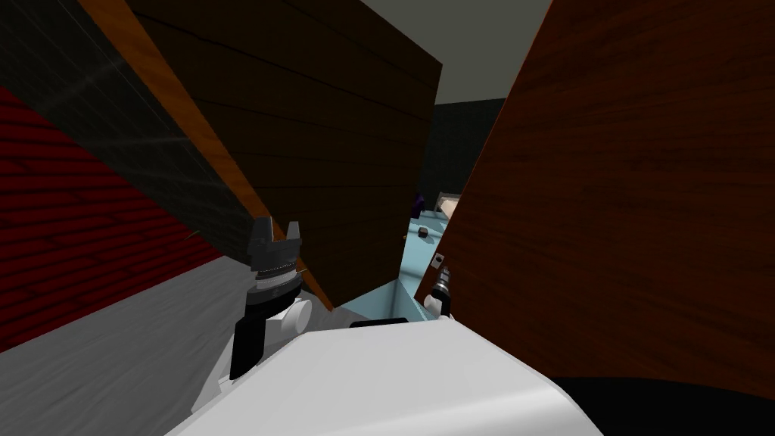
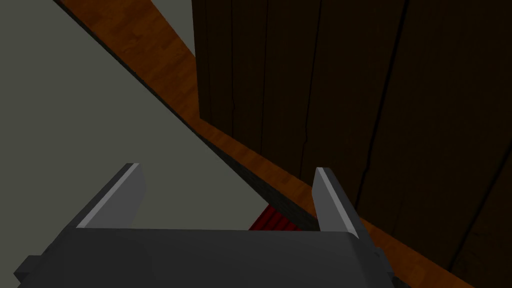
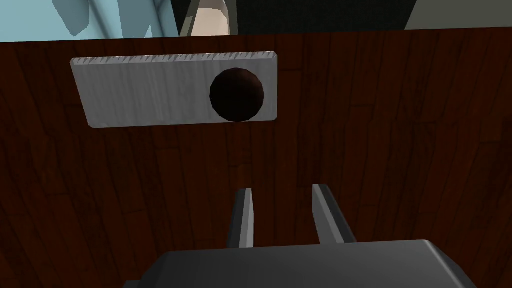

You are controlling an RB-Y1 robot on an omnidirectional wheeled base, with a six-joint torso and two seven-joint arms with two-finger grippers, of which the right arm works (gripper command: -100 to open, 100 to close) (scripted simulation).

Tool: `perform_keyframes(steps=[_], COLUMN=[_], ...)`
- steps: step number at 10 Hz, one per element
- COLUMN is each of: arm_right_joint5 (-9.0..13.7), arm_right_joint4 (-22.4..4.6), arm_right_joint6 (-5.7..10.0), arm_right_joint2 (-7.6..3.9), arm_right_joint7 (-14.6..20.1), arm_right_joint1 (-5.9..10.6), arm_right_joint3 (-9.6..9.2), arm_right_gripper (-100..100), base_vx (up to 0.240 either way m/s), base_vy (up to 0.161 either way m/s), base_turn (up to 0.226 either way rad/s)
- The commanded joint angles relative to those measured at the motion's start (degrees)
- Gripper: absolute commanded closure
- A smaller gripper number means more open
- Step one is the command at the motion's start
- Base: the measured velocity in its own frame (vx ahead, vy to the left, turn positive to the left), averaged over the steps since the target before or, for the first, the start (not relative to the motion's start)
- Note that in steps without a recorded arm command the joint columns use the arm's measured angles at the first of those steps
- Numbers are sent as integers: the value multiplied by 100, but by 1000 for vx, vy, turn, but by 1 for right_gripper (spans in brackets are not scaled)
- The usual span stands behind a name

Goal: Push the door open

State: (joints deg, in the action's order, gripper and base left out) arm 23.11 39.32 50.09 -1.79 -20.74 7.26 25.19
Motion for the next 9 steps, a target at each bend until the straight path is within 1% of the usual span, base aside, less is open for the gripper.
perform_keyframes(steps=[1, 2, 3, 4, 5, 6, 7, 8, 9], arm_right_joint5=[73, 101, 136, 112, 178, 220, 293, 345, 396], arm_right_joint4=[28, 32, 36, 133, 84, 55, 3, -34, -70], arm_right_joint6=[-74, -97, -126, -146, -67, -11, 88, 159, 229], arm_right_joint2=[114, 199, 347, 307, 160, 94, 37, 38, 73], arm_right_joint7=[-55, -72, -94, -111, -177, -216, -285, -334, -382], arm_right_joint1=[21, 32, 46, -4, 19, 33, 56, 73, 89], arm_right_joint3=[56, 78, 105, 88, 177, 235, 336, 409, 480], arm_right_gripper=[-100, -100, -100, -100, -100, -100, -100, -100, -100], base_vx=[-75, -72, -70, -30, 51, 109, 106, 73, 99], base_vy=[227, 235, 197, 86, -67, -166, -234, -264, -238], base_turn=[-58, -58, -55, -16, 147, 263, 299, 268, 211])
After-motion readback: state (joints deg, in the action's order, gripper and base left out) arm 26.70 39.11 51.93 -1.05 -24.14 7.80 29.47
